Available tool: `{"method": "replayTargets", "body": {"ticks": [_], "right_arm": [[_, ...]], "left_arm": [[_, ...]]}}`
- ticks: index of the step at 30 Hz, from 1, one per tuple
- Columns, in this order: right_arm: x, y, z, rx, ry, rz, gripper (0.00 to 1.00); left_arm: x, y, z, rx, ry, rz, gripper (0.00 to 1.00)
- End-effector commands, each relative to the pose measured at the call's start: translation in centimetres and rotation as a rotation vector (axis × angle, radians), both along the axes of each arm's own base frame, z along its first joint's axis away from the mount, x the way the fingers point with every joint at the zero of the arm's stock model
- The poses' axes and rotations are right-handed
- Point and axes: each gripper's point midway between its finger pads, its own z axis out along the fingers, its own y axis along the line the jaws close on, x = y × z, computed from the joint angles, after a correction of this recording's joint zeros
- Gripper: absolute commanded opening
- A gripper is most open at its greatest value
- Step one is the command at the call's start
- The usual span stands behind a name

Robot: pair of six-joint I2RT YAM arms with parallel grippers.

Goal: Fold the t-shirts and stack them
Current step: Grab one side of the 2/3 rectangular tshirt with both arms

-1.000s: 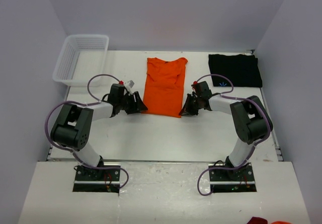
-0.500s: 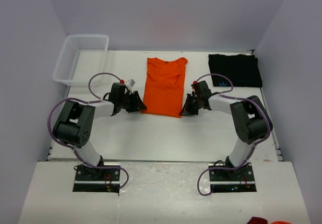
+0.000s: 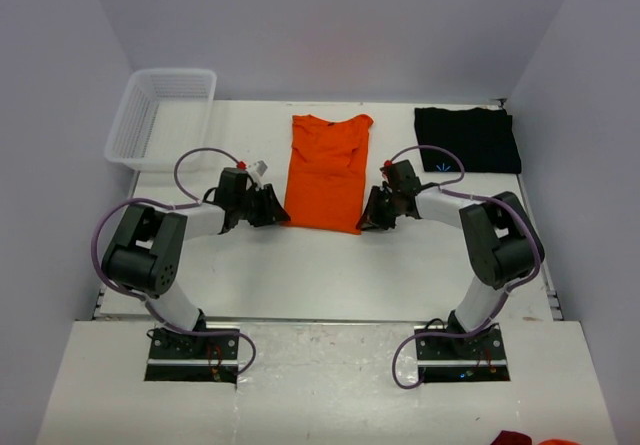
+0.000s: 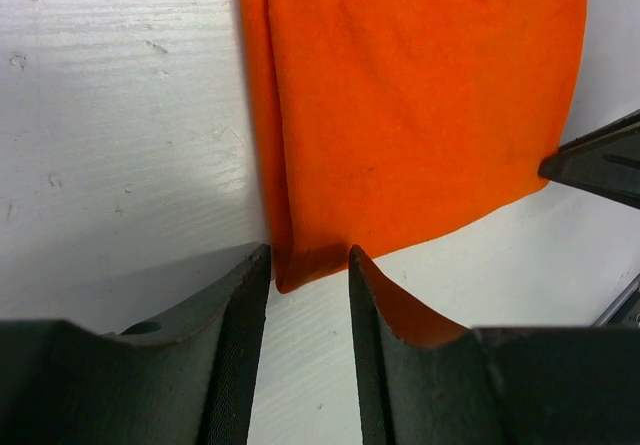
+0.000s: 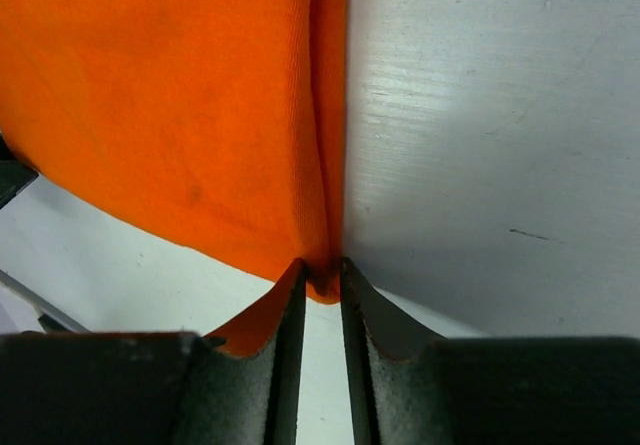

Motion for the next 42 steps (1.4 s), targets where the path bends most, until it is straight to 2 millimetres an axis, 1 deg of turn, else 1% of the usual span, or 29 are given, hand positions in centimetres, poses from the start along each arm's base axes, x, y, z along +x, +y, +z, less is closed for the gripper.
{"method": "replayTargets", "body": {"ticks": [1, 3, 4, 7, 9, 11, 17, 19, 22, 26, 27, 29, 33, 34, 35, 36, 37, 42], "right_arm": [[-0.8, -1.2, 0.2, -0.058, -0.018, 0.0, 0.24], [-1.4, -1.3, -0.1, -0.055, -0.013, 0.002, 0.29], [-1.5, -1.4, -0.1, -0.057, -0.02, 0.001, 0.31], [-2.3, -1.8, -0.9, -0.069, -0.008, 0.005, 0.35], [-2.4, -1.7, -1.1, -0.064, -0.003, 0.005, 0.38], [-2.6, -1.7, -1.7, -0.059, 0.008, 0.003, 0.39], [-2.6, -0.6, -2.2, -0.021, 0.022, 0.003, 0.39], [-2.7, -0.3, -2.5, -0.018, 0.031, 0.006, 0.38], [-2.8, -0.1, -2.9, -0.021, 0.039, 0.006, 0.34], [-3.0, -0.1, -3.0, -0.023, 0.045, -0.001, 0.18], [-3.1, 0.0, -2.9, -0.022, 0.045, 0.001, 0.16], [-3.2, -0.2, -2.9, -0.031, 0.045, -0.006, 0.16], [-3.4, -0.4, -3.1, -0.04, 0.049, -0.01, 0.14], [-3.4, -0.4, -3.1, -0.043, 0.05, -0.011, 0.14], [-3.4, -0.6, -3.1, -0.047, 0.052, -0.016, 0.12], [-3.5, -0.6, -3.1, -0.048, 0.051, -0.014, 0.11], [-3.5, -0.7, -3.1, -0.052, 0.052, -0.015, 0.11], [-3.3, -1.0, -2.7, -0.074, 0.039, -0.018, 0.05]], "left_arm": [[-0.8, 0.7, -0.5, 0.023, 0.007, 0.001, 0.4], [-1.1, 0.7, -0.9, 0.022, 0.014, 0.001, 0.4], [-1.2, 0.7, -0.9, 0.022, 0.016, 0.0, 0.4], [-1.4, 0.6, -1.3, 0.014, 0.023, -0.003, 0.4], [-1.6, 0.6, -1.5, 0.008, 0.029, -0.004, 0.4], [-1.6, 0.5, -1.6, 0.006, 0.031, -0.004, 0.4], [-1.8, 0.6, -1.8, 0.007, 0.034, -0.006, 0.4], [-1.9, 0.6, -1.9, 0.008, 0.034, -0.007, 0.4], [-2.0, 0.7, -2.0, 0.012, 0.037, -0.006, 0.4], [-1.9, 0.6, -2.1, 0.012, 0.036, -0.009, 0.39], [-1.9, 0.7, -2.2, 0.013, 0.039, -0.01, 0.38], [-2.0, 0.7, -2.2, 0.013, 0.039, -0.01, 0.36], [-2.0, 0.6, -2.3, 0.012, 0.04, -0.013, 0.29], [-2.1, 0.6, -2.3, 0.012, 0.041, -0.015, 0.22], [-2.2, 0.7, -2.3, 0.014, 0.041, -0.015, 0.18], [-2.2, 0.7, -2.3, 0.017, 0.043, -0.015, 0.06], [-2.3, 0.8, -2.3, 0.02, 0.043, -0.014, 0.0], [-2.5, 0.9, -2.5, 0.027, 0.045, -0.016, 0.0]]}}
